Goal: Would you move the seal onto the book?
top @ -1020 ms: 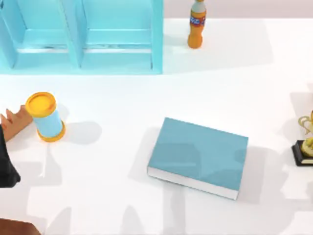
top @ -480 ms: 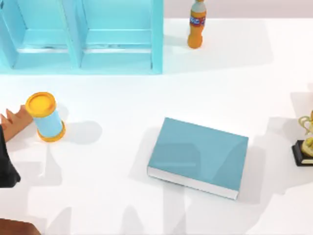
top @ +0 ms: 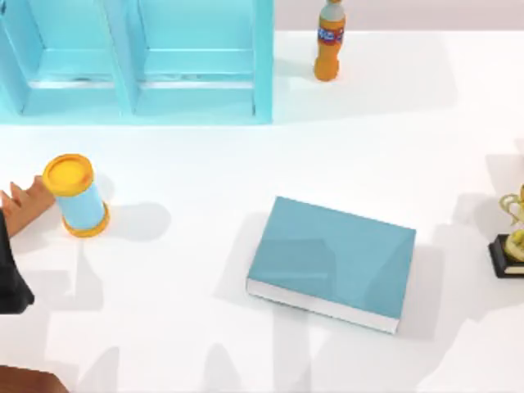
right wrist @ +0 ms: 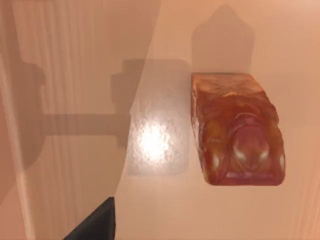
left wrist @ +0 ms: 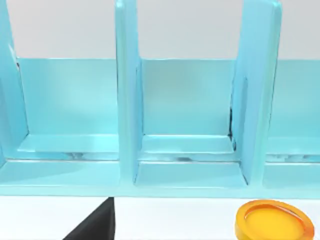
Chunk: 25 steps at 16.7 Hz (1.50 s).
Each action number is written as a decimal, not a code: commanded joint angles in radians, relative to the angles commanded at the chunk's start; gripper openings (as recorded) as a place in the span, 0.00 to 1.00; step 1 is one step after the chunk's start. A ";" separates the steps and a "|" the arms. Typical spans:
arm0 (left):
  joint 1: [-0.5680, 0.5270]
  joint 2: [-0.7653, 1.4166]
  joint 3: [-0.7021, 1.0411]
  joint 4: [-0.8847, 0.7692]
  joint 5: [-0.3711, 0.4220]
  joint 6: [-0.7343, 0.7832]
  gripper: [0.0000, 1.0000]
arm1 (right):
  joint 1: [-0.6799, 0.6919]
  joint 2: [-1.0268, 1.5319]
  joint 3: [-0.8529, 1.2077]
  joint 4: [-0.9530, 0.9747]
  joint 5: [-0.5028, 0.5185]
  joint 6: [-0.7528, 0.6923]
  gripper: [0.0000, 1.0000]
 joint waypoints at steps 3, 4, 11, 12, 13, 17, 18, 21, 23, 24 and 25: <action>0.000 0.000 0.000 0.000 0.000 0.000 1.00 | -0.001 0.009 -0.060 0.066 0.000 0.002 1.00; 0.000 0.000 0.000 0.000 0.000 0.000 1.00 | -0.001 0.015 -0.085 0.097 0.000 0.002 1.00; 0.000 0.000 0.000 0.000 0.000 0.000 1.00 | -0.002 0.094 -0.247 0.339 0.001 0.002 1.00; 0.000 0.000 0.000 0.000 0.000 0.000 1.00 | -0.002 0.099 -0.256 0.353 0.001 0.003 1.00; 0.000 0.000 0.000 0.000 0.000 0.000 1.00 | -0.002 0.100 -0.258 0.356 0.001 0.003 1.00; 0.000 0.000 0.000 0.000 0.000 0.000 1.00 | -0.002 0.100 -0.258 0.356 0.001 0.003 0.92; 0.000 0.000 0.000 0.000 0.000 0.000 1.00 | -0.002 0.100 -0.258 0.356 0.001 0.003 0.85; 0.000 0.000 0.000 0.000 0.000 0.000 1.00 | -0.002 0.100 -0.258 0.356 0.001 0.003 0.62; 0.000 0.000 0.000 0.000 0.000 0.000 1.00 | -0.002 0.100 -0.258 0.356 0.001 0.003 0.47; 0.000 0.000 0.000 0.000 0.000 0.000 1.00 | -0.002 0.100 -0.258 0.356 0.001 0.003 0.40; 0.000 0.000 0.000 0.000 0.000 0.000 1.00 | -0.002 0.100 -0.258 0.356 0.001 0.003 0.32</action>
